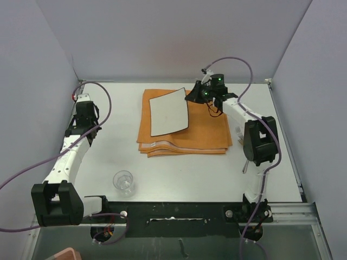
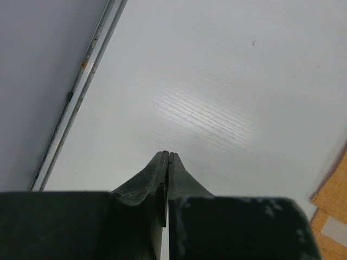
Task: Set the dinner table for one person
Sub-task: Place the plate on the napkin.
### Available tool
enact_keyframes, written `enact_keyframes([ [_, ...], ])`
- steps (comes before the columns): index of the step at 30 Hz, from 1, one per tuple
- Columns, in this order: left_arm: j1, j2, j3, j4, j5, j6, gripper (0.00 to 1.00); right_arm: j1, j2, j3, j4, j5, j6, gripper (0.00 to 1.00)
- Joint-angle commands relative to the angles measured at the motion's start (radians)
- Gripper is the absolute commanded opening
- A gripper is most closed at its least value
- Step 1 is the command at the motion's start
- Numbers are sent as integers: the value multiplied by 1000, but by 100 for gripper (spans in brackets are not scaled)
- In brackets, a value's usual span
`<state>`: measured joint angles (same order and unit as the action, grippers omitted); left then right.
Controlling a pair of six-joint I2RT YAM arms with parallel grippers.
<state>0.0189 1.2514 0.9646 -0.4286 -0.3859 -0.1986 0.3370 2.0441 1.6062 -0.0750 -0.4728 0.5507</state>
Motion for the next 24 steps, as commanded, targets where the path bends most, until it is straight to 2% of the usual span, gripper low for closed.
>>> enact_keyframes([
  [1, -13, 4, 9, 65, -18, 14, 0, -89, -145, -64, 84, 4, -46, 0],
  [6, -17, 4, 8, 67, -20, 15, 0, -104, -145, -149, -1, 90, -131, 0],
  [10, -21, -6, 7, 64, -26, 21, 0, -106, -131, -254, 14, 157, -133, 0],
  [15, -43, -23, 16, 63, -16, 40, 0, -88, -81, -235, -51, 207, -140, 0],
  [16, -47, -30, 21, 67, 32, 50, 0, -82, -70, -214, -72, 222, -148, 0],
  [18, -49, -37, 33, 96, 225, 73, 0, -75, -50, -172, -118, 233, -153, 0],
  [22, -57, 6, 69, 154, 519, 25, 0, -69, -51, -118, -129, 146, -121, 0],
  [23, -58, 22, 73, 187, 589, 7, 0, -61, -56, -110, -132, 132, -115, 10],
  [24, -59, 45, 76, 224, 668, -16, 0, -52, -65, -105, -133, 114, -115, 27],
])
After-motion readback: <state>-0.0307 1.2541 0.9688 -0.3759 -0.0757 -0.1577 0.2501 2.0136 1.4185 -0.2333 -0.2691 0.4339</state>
